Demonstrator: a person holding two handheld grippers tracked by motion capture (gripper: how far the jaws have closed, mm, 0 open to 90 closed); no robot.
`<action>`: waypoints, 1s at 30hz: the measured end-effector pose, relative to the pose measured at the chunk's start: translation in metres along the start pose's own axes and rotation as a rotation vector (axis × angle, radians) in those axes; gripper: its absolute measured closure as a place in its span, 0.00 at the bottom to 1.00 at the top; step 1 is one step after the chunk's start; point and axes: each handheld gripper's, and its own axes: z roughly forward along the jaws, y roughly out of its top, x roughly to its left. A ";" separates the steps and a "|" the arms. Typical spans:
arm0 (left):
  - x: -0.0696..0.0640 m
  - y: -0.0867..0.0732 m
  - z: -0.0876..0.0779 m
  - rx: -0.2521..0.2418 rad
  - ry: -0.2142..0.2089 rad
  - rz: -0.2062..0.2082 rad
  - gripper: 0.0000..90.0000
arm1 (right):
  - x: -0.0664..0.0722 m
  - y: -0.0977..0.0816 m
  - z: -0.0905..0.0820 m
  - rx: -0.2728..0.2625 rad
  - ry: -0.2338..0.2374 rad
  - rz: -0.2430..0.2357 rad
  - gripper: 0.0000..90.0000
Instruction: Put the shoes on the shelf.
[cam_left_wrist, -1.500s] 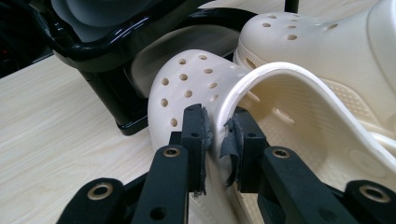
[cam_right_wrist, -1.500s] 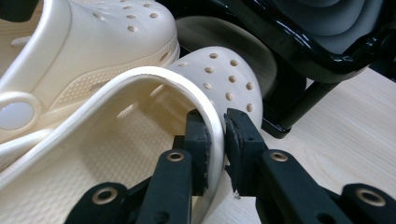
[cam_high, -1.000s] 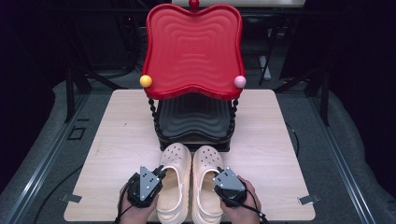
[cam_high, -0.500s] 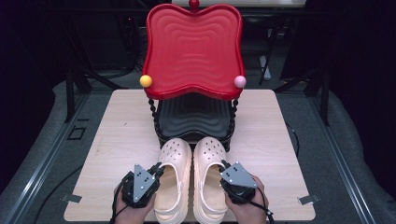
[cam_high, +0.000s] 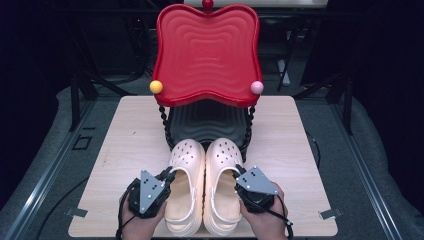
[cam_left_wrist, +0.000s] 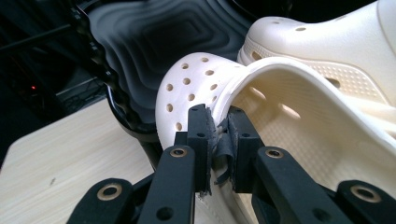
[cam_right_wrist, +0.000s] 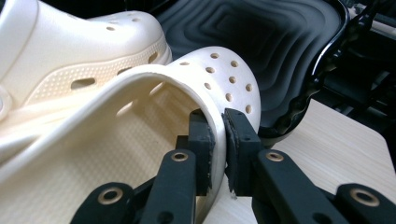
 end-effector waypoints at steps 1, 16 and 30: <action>0.001 0.002 -0.001 -0.006 0.002 0.003 0.91 | 0.000 0.001 -0.001 0.006 0.002 -0.002 0.91; 0.012 0.028 0.019 -0.039 0.041 0.000 0.91 | -0.008 0.027 0.013 -0.034 -0.037 -0.007 0.91; 0.028 0.041 0.072 -0.052 0.070 -0.019 0.91 | -0.033 0.040 0.063 -0.036 -0.073 0.008 0.91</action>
